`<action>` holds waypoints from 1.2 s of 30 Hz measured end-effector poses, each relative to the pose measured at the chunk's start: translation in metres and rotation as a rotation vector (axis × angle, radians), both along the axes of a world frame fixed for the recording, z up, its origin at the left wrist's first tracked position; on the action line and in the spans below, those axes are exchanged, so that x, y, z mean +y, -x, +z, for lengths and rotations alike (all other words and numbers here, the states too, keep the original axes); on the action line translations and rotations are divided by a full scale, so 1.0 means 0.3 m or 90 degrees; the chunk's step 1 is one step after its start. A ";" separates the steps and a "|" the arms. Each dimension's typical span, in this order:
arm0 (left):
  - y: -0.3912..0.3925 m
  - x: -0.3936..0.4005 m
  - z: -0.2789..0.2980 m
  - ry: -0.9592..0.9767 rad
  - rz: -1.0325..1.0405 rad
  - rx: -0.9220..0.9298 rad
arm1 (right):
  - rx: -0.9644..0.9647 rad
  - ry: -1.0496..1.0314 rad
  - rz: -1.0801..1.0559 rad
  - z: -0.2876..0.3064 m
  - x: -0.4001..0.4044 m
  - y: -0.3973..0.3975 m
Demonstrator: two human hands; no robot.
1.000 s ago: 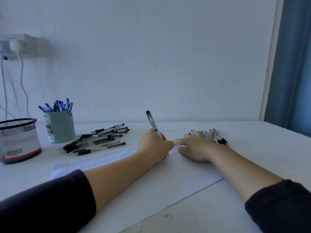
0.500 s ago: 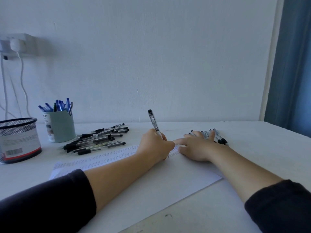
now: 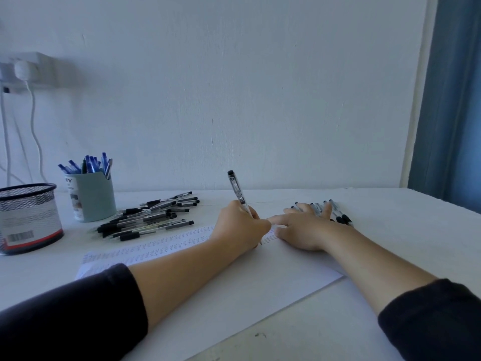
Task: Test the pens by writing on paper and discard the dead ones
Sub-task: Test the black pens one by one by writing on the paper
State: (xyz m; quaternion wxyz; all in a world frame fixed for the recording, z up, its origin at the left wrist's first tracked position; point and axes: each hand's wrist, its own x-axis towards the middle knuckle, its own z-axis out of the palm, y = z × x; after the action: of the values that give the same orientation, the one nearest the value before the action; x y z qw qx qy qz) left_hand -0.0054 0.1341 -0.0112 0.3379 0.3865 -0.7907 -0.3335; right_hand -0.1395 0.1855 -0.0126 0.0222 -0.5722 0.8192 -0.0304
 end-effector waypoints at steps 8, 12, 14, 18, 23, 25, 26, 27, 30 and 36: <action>0.001 -0.004 -0.004 0.008 0.002 -0.003 | -0.001 -0.002 0.002 -0.003 -0.003 0.003; -0.011 -0.016 -0.001 -0.085 -0.003 0.129 | -0.011 0.006 0.004 -0.002 0.001 0.001; -0.019 -0.026 0.008 -0.165 -0.014 0.228 | -0.013 0.012 0.004 -0.002 0.003 0.001; -0.031 -0.048 0.034 -0.196 0.019 0.305 | -0.010 0.036 0.006 0.001 0.002 0.006; -0.067 -0.086 0.066 -0.165 0.049 0.357 | -0.007 0.082 -0.013 0.000 -0.012 0.025; -0.073 -0.091 0.069 -0.165 0.051 0.377 | 0.007 0.083 -0.021 -0.002 -0.015 0.032; -0.075 -0.094 0.067 -0.168 0.053 0.380 | 0.008 0.085 -0.023 -0.003 -0.017 0.034; -0.075 -0.094 0.066 -0.173 0.054 0.380 | 0.006 0.087 -0.025 -0.005 -0.017 0.035; -0.074 -0.091 0.062 -0.172 0.048 0.376 | 0.003 0.089 -0.028 -0.006 -0.013 0.033; -0.077 -0.085 0.065 -0.191 0.041 0.394 | -0.002 0.091 -0.026 -0.003 -0.009 0.027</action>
State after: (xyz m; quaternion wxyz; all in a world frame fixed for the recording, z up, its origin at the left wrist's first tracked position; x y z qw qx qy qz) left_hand 0.0176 0.1086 0.0084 0.5113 0.3373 -0.5805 -0.5366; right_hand -0.1476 0.1829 -0.0136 -0.0181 -0.5553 0.8266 -0.0897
